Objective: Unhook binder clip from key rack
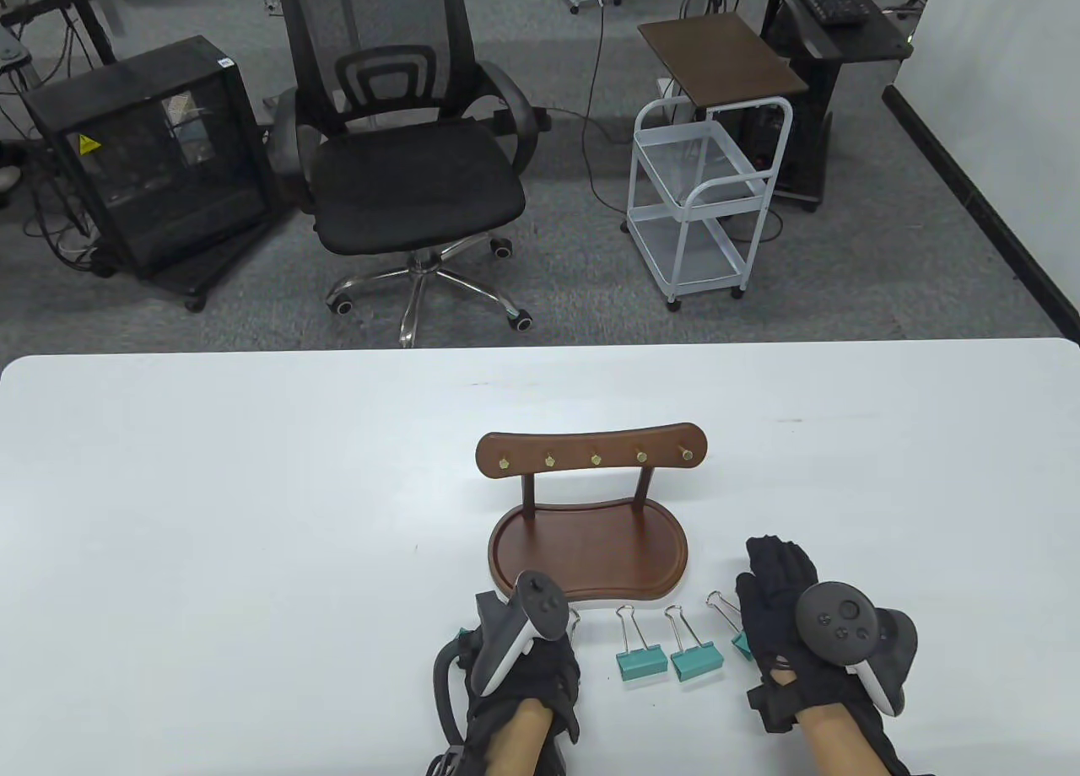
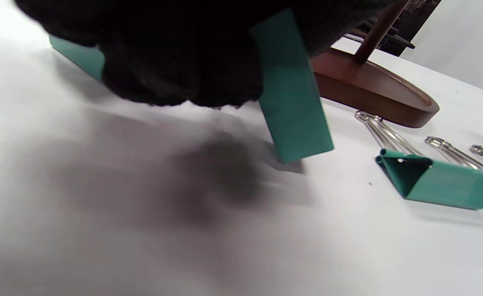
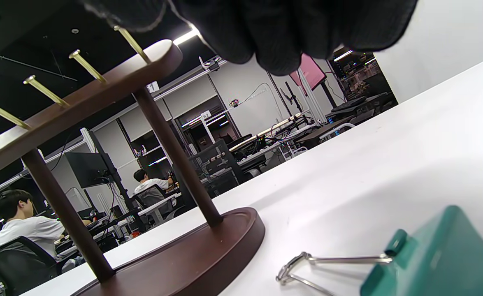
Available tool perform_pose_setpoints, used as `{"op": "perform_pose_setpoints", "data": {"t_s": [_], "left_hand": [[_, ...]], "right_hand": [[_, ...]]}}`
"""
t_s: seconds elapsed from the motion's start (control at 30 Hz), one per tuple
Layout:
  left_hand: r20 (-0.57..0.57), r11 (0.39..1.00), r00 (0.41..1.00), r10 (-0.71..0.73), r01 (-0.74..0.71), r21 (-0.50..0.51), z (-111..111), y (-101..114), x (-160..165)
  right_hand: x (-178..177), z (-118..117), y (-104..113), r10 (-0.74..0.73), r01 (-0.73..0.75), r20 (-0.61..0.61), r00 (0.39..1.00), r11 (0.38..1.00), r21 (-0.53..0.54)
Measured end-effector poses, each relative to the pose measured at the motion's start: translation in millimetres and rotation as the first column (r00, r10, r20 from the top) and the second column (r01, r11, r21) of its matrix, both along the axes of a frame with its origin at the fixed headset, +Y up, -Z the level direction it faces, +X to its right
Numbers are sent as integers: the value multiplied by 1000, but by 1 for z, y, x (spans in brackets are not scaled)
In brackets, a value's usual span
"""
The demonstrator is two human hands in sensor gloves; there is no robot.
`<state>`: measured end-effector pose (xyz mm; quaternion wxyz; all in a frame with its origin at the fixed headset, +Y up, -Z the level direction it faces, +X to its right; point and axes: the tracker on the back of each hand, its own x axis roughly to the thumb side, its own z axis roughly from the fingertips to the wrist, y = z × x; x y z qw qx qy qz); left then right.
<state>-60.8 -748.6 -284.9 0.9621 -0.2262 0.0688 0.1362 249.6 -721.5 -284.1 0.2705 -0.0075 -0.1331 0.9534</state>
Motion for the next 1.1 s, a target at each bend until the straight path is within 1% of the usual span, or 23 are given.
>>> {"op": "perform_pose_setpoints", "data": {"t_s": [0.2,0.37,0.5,0.77,0.87,1.1], "left_hand": [[-15,1000,1000,-14,14,-8,-1,-2,0],[12,993,994,-111,110,47,-1,0,5],[31,976,979,-204,201,82,0,2,11],[45,947,949,-311,305,103,1,0,11],[25,936,940,-341,337,99,0,0,9],[-9,945,956,-294,292,148,1,7,-2]], "right_hand": [[0,0,0,3,-3,2,1000,1000,-3],[0,0,1,9,-9,2,1000,1000,-4],[-1,0,1,15,-15,1,1000,1000,-7],[-1,0,1,17,-17,1,1000,1000,-13],[-1,0,1,16,-16,0,1000,1000,-15],[-2,0,1,16,-16,-3,1000,1000,-24]]}}
